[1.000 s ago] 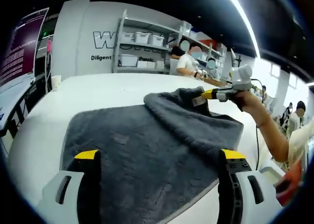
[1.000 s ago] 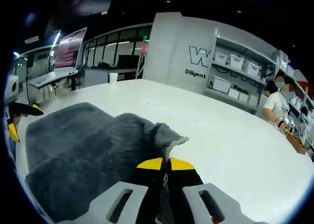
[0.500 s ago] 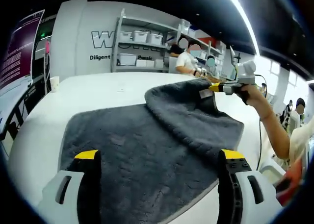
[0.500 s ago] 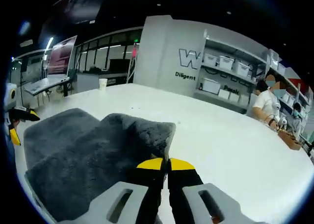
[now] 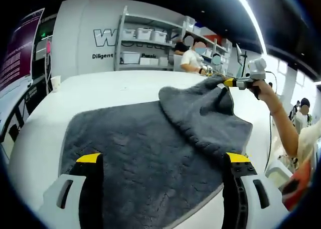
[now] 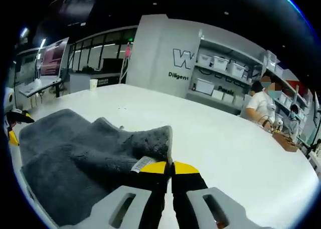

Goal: Open the folded towel by lifting each exposed corner and separating the folded layers until the towel lies flat within the target outline without major curled edges

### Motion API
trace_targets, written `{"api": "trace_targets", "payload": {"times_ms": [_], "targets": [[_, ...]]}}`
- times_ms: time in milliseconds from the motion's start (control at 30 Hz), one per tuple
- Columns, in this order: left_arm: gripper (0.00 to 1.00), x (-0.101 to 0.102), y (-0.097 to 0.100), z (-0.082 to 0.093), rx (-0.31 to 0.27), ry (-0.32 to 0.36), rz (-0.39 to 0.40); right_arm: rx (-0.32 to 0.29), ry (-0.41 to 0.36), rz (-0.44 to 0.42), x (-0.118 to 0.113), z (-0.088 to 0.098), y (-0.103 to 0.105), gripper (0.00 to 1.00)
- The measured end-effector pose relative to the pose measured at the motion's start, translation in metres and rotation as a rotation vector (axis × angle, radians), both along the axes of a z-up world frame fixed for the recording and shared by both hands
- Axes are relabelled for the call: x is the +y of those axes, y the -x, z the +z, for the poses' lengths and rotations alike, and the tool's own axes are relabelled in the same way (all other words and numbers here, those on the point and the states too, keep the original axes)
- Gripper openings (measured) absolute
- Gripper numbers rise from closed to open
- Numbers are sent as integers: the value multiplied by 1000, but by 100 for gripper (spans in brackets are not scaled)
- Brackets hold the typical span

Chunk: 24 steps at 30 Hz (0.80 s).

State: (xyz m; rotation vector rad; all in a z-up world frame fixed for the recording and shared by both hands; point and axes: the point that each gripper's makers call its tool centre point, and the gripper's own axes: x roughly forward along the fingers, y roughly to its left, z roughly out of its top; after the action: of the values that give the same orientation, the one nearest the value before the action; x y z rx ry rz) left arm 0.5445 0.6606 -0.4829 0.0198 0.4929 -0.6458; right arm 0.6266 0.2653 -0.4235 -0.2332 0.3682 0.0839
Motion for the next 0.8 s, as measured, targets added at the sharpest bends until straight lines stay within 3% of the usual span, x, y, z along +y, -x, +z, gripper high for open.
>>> {"api": "trace_targets", "payload": {"times_ms": [367,800], "targets": [[97,-3,-1,-2,8,-12,-7,31,39,-62,-43,-2,7,0],[96,-5,0,-4,17,-24,-13,104,87,-127,-90,-20,14,0]]}}
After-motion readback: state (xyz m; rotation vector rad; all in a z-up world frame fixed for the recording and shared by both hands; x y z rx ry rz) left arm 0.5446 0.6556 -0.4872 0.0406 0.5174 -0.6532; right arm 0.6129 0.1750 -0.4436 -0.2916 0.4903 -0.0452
